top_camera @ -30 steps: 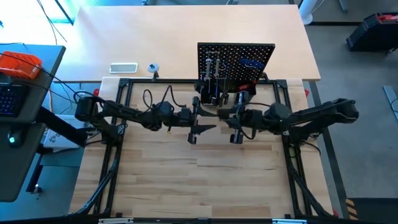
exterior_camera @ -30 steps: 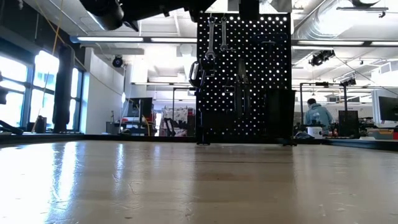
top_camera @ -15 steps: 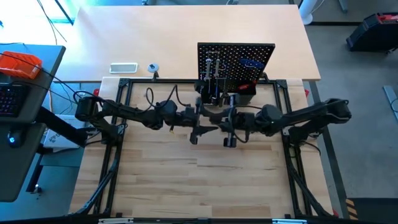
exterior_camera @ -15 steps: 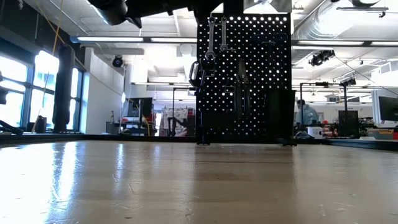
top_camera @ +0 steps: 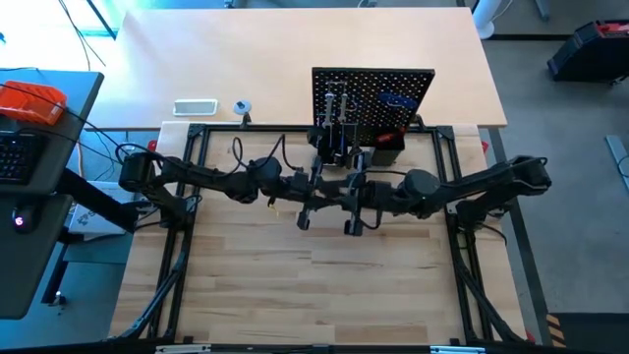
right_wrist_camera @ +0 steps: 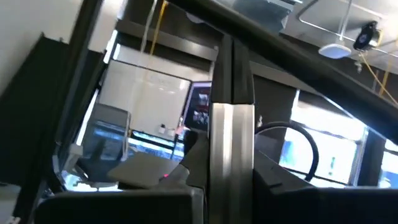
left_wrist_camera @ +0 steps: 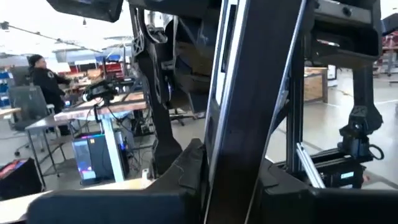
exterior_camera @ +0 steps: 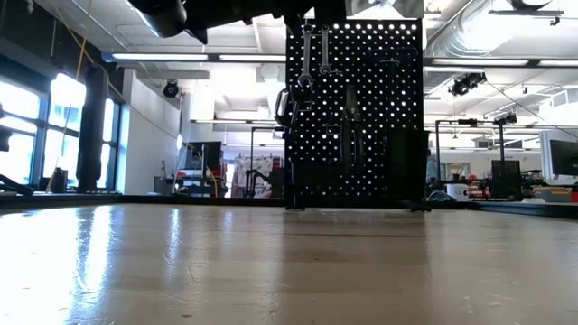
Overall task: Hang tools onto peg board
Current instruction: Put the Spirit level into the right bin on the pegboard
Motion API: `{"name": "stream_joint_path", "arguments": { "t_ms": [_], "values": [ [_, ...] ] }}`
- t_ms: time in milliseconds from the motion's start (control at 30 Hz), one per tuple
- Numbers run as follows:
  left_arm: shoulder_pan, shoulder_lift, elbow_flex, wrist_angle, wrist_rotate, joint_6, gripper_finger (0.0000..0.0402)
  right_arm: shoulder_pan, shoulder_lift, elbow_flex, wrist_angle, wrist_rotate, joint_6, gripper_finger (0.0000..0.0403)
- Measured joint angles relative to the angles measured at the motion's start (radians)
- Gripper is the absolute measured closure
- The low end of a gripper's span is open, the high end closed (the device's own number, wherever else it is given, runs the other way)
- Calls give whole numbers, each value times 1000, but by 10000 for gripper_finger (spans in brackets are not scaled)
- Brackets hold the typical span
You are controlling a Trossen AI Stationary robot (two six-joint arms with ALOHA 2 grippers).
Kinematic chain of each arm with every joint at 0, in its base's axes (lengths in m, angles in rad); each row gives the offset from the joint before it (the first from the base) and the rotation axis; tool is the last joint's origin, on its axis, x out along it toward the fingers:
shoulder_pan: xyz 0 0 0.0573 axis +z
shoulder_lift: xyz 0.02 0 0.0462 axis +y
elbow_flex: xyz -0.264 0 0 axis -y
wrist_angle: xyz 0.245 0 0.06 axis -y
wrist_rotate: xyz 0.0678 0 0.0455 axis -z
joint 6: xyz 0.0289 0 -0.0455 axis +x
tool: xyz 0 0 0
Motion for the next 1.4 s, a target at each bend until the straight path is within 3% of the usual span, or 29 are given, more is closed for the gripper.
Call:
{"name": "stream_joint_path", "arguments": {
  "t_ms": [267,433,667,867,1000,1167,1400],
  "values": [
    [-4,-54,-2,-225,-1,23,360,18,-74,1,-237,148,29,293],
    [-4,-89,-2,-372,-31,64,360,18,-142,1,-414,175,121,284],
    [12,-94,-2,-424,-37,78,360,17,-163,1,-459,182,161,294],
    [13,-92,-3,-424,-69,89,360,13,-165,1,-489,180,193,359],
    [12,-92,-3,-426,-73,92,356,13,-165,1,-492,179,192,362],
    [12,-93,-3,-443,-72,96,282,11,-179,2,-517,190,198,362],
    [44,-150,-1,-529,-88,120,185,8,-214,171,-856,239,201,362]
  ]
}}
